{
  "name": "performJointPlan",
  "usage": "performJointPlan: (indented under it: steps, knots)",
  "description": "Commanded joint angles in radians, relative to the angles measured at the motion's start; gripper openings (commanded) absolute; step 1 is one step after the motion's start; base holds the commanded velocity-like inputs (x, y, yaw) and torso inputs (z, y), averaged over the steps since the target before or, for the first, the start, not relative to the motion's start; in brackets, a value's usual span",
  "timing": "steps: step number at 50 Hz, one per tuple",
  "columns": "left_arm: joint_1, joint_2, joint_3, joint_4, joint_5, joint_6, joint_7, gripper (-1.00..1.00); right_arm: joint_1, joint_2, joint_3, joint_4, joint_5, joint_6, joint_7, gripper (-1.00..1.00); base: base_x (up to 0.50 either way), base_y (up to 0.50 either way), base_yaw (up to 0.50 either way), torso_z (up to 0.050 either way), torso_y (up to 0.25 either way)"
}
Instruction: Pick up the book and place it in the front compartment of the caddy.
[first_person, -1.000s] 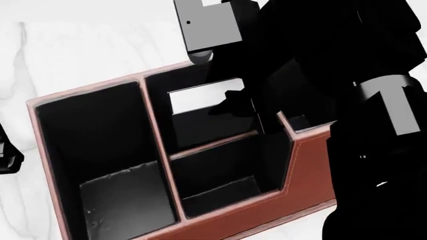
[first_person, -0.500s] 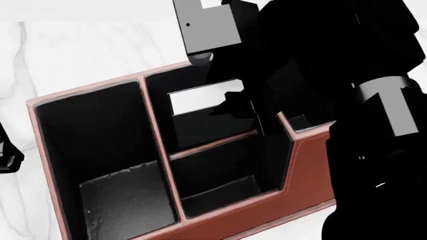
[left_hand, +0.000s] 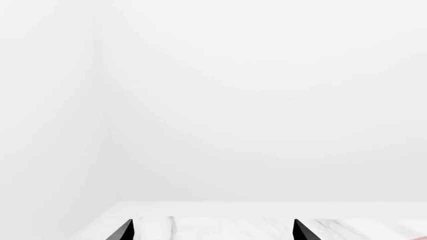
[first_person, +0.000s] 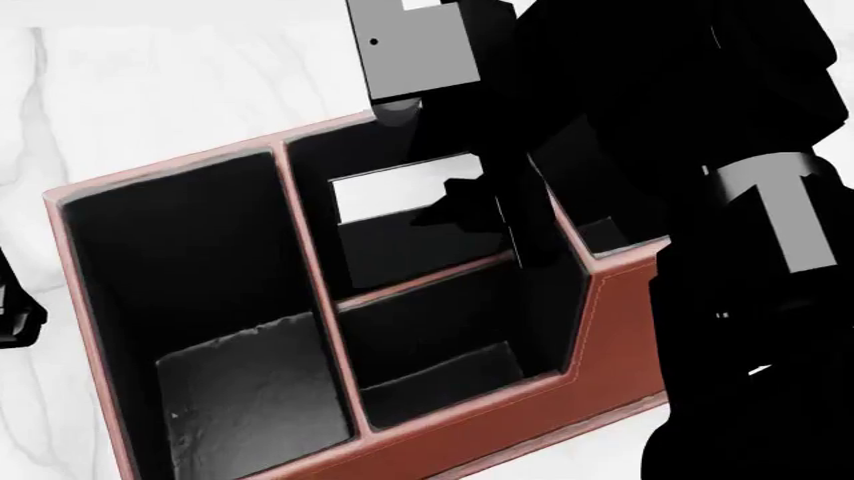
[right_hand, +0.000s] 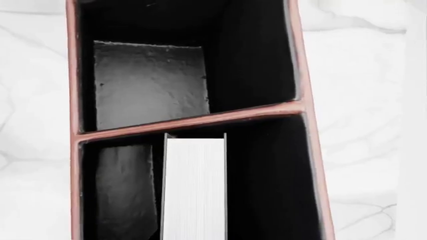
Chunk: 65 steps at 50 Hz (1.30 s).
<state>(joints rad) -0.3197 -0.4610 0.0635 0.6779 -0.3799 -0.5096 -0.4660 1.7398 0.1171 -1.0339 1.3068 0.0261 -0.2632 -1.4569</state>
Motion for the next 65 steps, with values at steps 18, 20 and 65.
performJointPlan:
  steps: [18,20,65]
  knots:
    - [-0.006,0.013,-0.027,0.005,-0.006,-0.002,0.016,1.00,-0.006,-0.011,0.036,0.002,-0.027,-0.003,-0.018,1.00,0.00,0.00,0.00,0.000,0.000]
    - [-0.005,0.013,-0.027,0.005,-0.007,-0.001,0.016,1.00,-0.007,-0.011,0.033,0.002,-0.028,-0.003,-0.015,1.00,0.00,0.00,0.00,0.000,0.000]
    - [-0.007,0.005,-0.026,0.006,-0.016,0.002,0.007,1.00,0.067,-0.005,0.054,0.002,-0.012,0.022,0.066,1.00,0.00,0.00,0.00,0.000,0.000]
